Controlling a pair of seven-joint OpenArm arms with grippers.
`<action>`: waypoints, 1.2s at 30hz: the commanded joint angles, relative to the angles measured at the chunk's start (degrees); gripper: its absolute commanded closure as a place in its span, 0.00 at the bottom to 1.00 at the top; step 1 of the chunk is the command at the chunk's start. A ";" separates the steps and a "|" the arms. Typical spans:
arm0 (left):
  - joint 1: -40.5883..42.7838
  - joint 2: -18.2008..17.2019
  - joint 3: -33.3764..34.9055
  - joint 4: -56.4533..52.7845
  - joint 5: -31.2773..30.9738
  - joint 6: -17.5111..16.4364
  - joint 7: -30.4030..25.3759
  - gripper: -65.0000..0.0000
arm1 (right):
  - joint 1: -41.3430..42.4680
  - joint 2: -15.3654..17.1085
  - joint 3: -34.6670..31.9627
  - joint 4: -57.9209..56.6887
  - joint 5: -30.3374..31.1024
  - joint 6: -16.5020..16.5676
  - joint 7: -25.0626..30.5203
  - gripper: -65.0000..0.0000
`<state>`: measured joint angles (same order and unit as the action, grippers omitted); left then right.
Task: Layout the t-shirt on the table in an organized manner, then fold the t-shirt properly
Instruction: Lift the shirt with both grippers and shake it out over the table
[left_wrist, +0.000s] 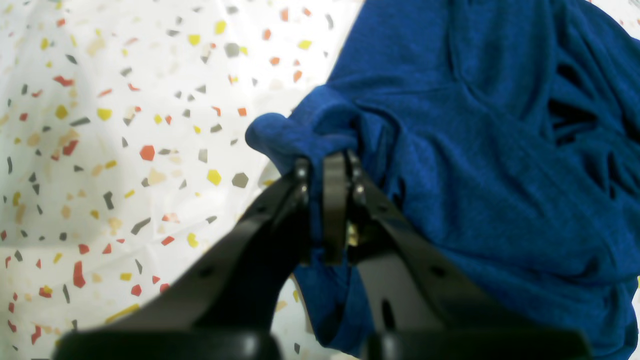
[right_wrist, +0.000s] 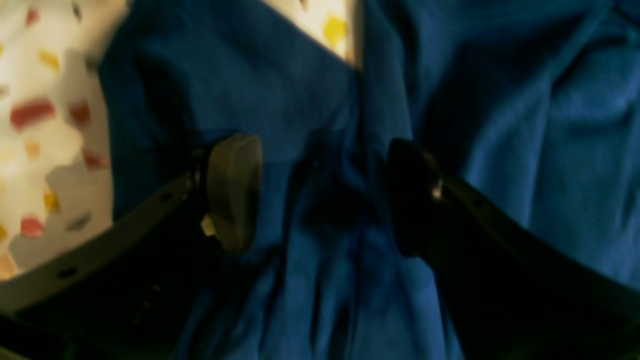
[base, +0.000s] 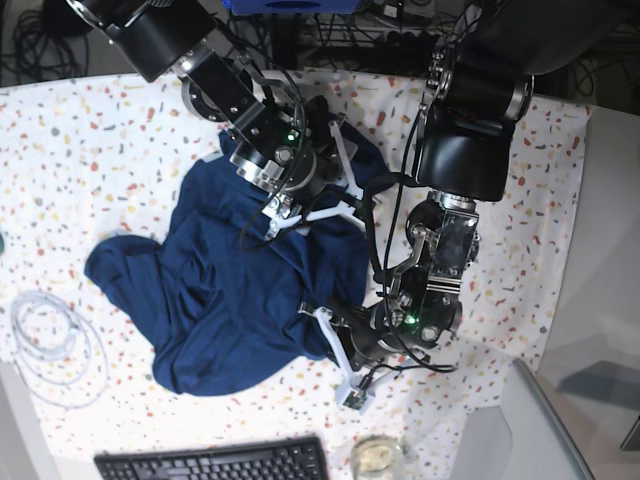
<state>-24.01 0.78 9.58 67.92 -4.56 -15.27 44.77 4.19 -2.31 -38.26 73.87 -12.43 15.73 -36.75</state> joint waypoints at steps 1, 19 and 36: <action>-1.79 0.24 -0.13 1.22 -0.32 -0.07 -0.86 1.00 | 1.75 -0.81 0.15 -0.85 -0.45 -0.21 1.28 0.43; -1.88 -0.03 -0.22 1.31 -0.32 -0.07 -0.86 1.00 | 7.99 -0.90 0.24 -8.06 -0.28 -3.20 3.21 0.43; -1.79 -0.64 -0.31 0.78 0.12 -0.07 -0.95 1.00 | 10.01 -4.60 4.99 -15.80 -0.19 -3.02 7.08 0.92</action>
<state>-24.08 0.08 9.41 67.83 -4.32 -15.25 45.01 13.17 -6.37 -33.32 57.01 -12.47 12.88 -30.20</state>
